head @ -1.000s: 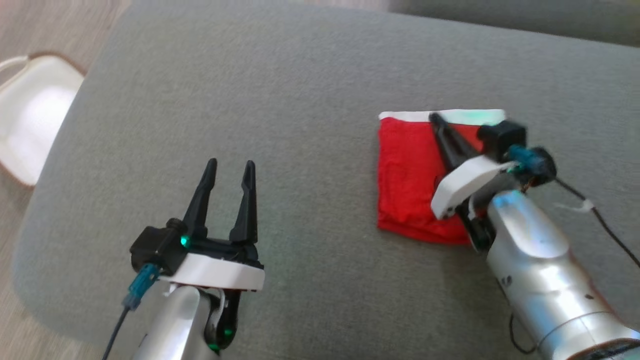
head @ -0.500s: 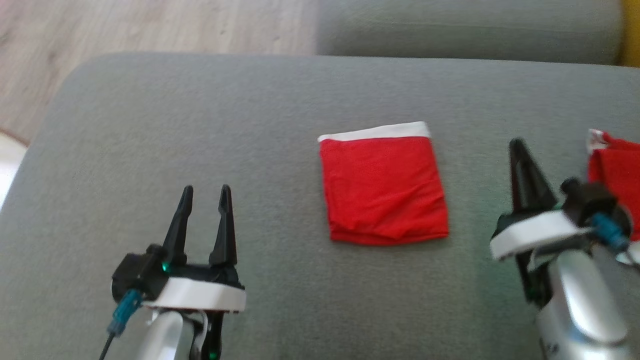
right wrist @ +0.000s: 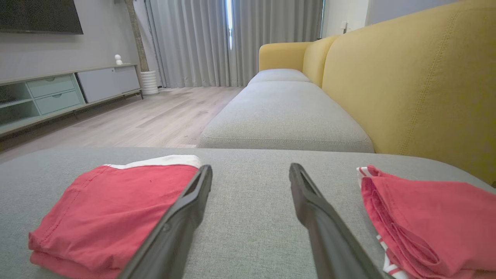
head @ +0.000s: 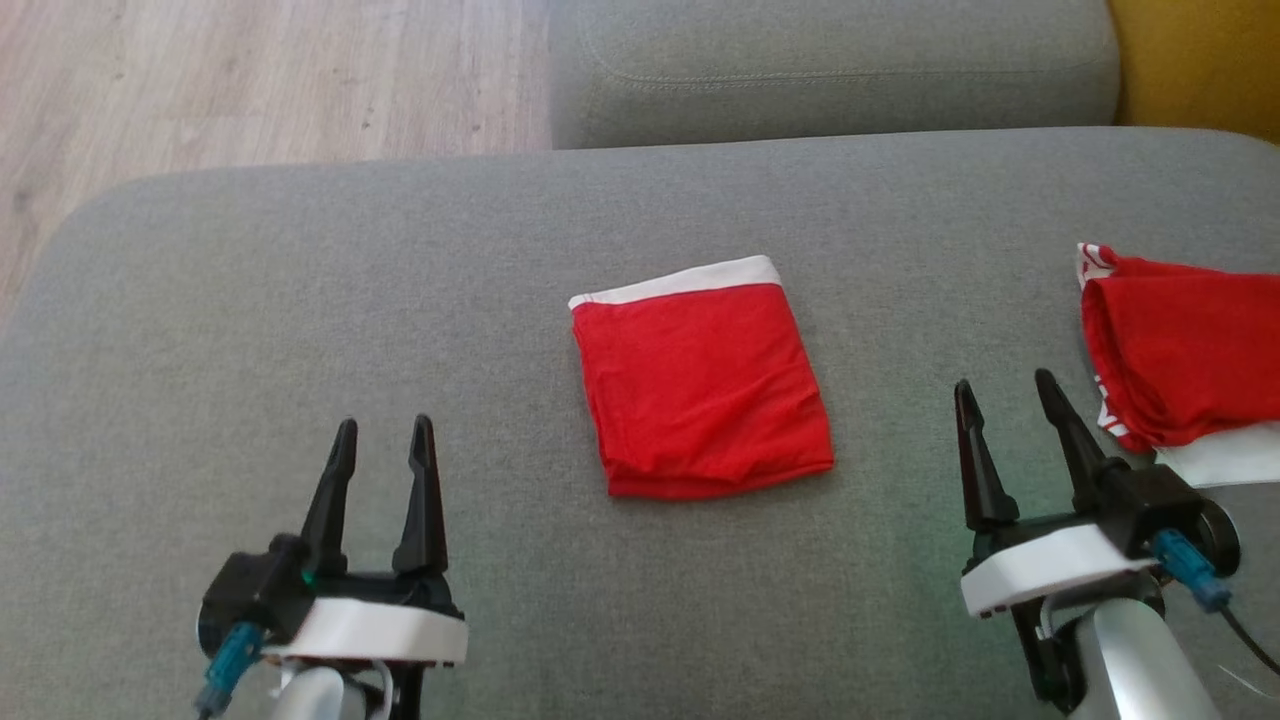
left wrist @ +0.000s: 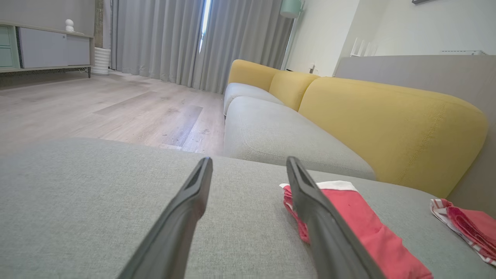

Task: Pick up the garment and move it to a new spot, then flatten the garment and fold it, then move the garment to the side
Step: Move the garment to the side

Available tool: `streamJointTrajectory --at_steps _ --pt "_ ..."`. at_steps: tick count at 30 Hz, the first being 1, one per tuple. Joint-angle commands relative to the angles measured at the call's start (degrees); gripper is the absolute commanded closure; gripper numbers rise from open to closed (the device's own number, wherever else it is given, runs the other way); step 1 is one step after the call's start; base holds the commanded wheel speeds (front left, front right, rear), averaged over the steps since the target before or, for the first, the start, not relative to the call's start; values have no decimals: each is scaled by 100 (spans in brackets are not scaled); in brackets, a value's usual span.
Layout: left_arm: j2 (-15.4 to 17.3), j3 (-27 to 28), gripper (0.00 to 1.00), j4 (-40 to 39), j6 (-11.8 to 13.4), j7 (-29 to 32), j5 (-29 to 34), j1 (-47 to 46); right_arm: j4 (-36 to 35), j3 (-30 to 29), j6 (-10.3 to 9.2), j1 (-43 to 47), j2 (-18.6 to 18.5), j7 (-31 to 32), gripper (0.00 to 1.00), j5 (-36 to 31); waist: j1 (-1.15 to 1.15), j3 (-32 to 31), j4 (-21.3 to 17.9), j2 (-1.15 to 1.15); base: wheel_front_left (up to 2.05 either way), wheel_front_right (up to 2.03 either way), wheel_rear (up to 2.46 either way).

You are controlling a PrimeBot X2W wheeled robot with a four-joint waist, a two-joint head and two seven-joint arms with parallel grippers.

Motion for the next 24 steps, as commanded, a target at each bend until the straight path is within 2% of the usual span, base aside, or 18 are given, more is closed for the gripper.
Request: streamJointTrajectory --at_steps 1,11,17,24 --pt "28 206 0 -183 -17 -55 53 -126 -237 139 -4 -135 35 -53 0 17 0 -11 -9 0 0 0 0" --pt "28 74 0 -212 -52 -55 65 -218 -213 130 -4 -237 45 -27 0 34 0 133 163 0 0 0 0" --pt "28 -80 0 -251 -62 -55 7 -467 138 210 -4 -793 46 495 0 43 0 609 442 0 0 0 0" --pt "28 -304 0 -184 -56 -55 -89 -759 945 416 -4 -1547 44 1207 0 334 0 1029 791 0 0 0 0"
